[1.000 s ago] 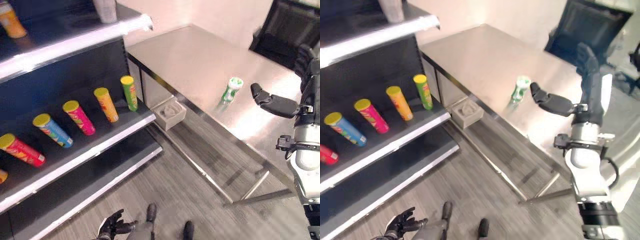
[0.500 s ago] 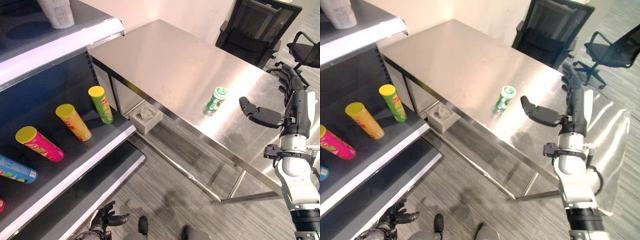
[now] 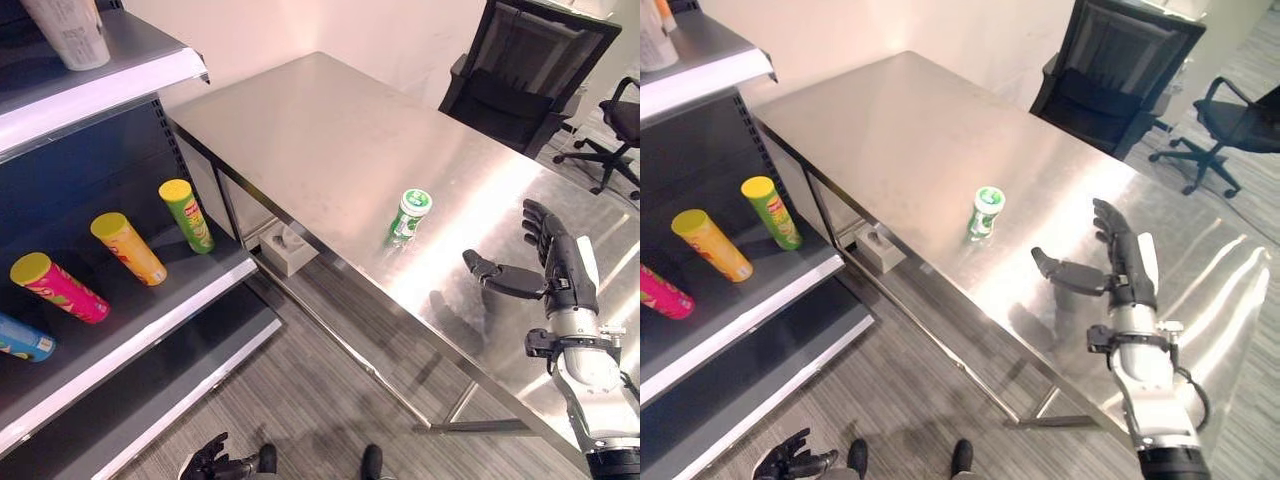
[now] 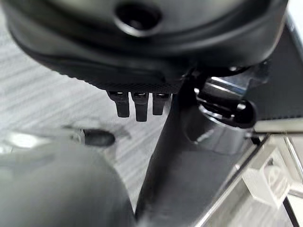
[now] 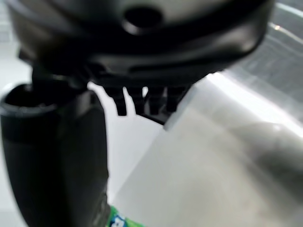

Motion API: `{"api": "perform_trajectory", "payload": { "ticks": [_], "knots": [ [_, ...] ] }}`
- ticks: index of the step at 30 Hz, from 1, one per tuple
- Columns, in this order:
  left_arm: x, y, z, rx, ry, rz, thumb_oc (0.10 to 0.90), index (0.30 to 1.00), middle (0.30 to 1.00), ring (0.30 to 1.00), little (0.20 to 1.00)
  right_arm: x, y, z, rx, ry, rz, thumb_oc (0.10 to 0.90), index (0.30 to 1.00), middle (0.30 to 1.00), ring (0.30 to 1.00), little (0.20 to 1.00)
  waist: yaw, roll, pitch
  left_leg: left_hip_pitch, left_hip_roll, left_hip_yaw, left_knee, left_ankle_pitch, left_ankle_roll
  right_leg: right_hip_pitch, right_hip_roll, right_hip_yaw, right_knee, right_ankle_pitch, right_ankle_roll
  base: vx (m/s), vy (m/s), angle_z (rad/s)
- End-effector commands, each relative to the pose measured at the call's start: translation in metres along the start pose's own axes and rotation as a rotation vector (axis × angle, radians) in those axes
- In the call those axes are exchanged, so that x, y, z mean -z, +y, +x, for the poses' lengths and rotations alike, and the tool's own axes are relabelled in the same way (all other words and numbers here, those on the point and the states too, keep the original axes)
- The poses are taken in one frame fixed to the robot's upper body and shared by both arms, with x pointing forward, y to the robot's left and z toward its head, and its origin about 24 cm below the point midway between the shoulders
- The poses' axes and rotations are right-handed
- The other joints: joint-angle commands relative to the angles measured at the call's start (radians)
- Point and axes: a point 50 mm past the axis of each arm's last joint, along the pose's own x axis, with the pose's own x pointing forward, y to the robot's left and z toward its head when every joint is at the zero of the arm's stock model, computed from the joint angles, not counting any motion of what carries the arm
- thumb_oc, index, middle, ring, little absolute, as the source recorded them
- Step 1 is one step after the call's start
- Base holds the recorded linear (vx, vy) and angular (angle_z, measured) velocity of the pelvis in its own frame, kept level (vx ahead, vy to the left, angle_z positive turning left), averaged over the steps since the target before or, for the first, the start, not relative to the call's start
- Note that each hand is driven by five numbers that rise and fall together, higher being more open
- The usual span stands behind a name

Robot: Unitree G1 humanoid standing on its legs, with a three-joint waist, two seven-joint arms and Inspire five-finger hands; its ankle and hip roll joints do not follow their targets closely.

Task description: Put the goods on the table back onto the shelves and tidy them up.

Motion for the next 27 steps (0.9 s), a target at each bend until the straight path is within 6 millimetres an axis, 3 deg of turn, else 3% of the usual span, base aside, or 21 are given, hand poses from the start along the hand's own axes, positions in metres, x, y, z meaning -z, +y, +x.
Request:
{"api": "perform_trajectory", "payload": {
  "ticks": [1,11,19,27],
  "knots": [
    [-0.028,0.01,0.006,0.005,-0.1,0.092,0.8,0.9,0.9,0.9,0.9,-0.051,-0.011,0.026,0.075,-0.257,0.007,0.8,0.9,0.9,0.9,0.9,0.038,-0.011,-0.067,-0.032,-0.018,0.025,0.004,-0.077,0.007,0.024,-0.054,-0.041,0.01,-0.062,0.072,0.03,-0.022,0.06],
    [-0.028,0.011,0.006,0.009,-0.094,0.138,0.8,0.9,0.9,0.9,0.9,-0.057,0.009,0.045,0.089,-0.268,0.001,0.8,0.9,0.9,0.9,0.9,0.075,-0.009,-0.059,-0.049,-0.013,0.013,0.004,-0.072,-0.001,0.024,-0.054,-0.065,0.01,-0.072,0.071,0.02,-0.004,0.03],
    [-0.026,0.012,0.006,0.007,-0.079,0.169,0.8,0.9,0.9,0.9,0.9,-0.055,0.008,0.058,0.161,-0.236,-0.002,0.8,0.9,0.9,0.9,0.9,0.099,-0.009,-0.049,-0.072,-0.021,-0.005,0.004,-0.067,-0.001,0.017,-0.061,-0.083,0.01,-0.068,0.074,0.0,0.008,0.15],
    [-0.014,0.017,0.003,-0.006,-0.038,0.171,0.8,0.9,0.9,0.9,0.9,-0.038,0.004,0.06,0.165,-0.149,0.008,0.8,0.9,0.9,0.9,0.9,0.121,-0.014,-0.046,-0.071,-0.028,-0.024,0.004,-0.071,0.002,0.034,-0.066,-0.107,0.01,-0.072,0.074,0.03,0.007,0.08]
  ]
}}
